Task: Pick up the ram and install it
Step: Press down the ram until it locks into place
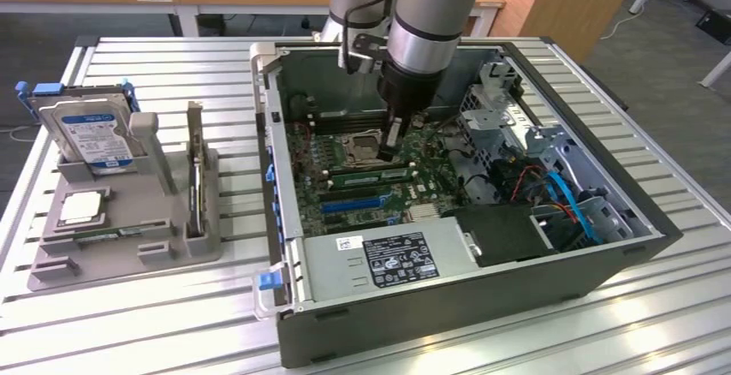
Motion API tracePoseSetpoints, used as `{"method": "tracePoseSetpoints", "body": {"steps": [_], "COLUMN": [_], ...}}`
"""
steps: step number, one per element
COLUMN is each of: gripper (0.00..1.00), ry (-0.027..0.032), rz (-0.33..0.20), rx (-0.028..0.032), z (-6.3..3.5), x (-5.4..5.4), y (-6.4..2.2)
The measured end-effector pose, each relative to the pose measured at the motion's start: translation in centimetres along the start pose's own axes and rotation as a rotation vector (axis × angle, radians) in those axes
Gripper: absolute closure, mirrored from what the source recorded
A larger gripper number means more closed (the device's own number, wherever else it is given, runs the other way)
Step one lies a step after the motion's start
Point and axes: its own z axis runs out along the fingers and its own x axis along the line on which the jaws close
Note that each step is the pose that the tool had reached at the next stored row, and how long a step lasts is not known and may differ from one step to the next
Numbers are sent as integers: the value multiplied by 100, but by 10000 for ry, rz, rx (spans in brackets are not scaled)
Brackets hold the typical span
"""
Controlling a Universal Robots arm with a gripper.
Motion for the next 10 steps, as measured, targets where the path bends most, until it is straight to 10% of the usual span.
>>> {"method": "tracePoseSetpoints", "body": {"steps": [2, 10], "gripper": [89, 89], "ry": [-46, -103], "rz": [1089, 2404], "rx": [33, 73], "z": [3, 7], "x": [1, 1], "y": [1, 1]}}
